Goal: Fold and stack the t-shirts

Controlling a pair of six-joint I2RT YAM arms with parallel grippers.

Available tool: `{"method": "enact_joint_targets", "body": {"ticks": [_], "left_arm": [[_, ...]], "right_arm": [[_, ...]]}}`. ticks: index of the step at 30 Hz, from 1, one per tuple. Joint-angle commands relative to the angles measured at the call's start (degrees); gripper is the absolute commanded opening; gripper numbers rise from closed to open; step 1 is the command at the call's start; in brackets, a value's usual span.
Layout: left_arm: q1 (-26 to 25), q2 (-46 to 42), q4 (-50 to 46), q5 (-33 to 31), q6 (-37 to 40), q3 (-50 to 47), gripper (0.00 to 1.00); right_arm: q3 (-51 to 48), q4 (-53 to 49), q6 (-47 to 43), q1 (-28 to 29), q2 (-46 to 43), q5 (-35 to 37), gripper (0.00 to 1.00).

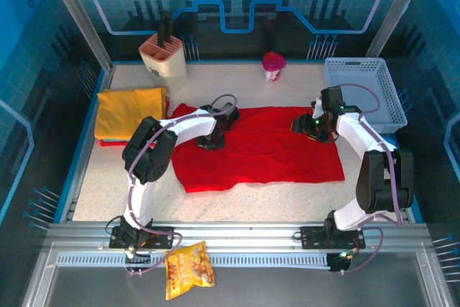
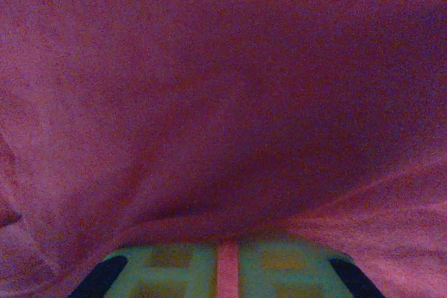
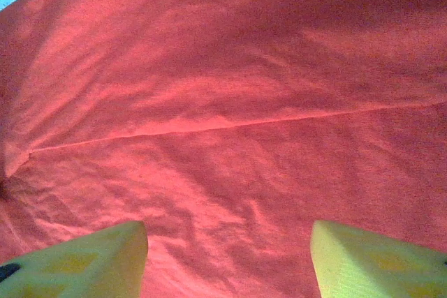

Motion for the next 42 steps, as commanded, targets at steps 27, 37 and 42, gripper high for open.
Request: {"method": "enact_joint_targets", "body": {"ticks": [27,37,42], "left_arm": [[3.0,-12.3,-6.9,16.5,5.4,3.1,0.0],[10.1,-17.9,-2.7,34.3,5.2,-4.5,0.0],[12.3,-15.2,1.9,42.1,4.6,-10.2,0.12]], "right_arm": [[-1.0,0.5,-0.3,-0.2,2.5,-1.4,0.63],[-0.5,0.6,-0.3,0.0,3.2,-2.2,0.63],[-0.4,0.5,-0.3,0.3,3.2,-2.1,0.63]]}}
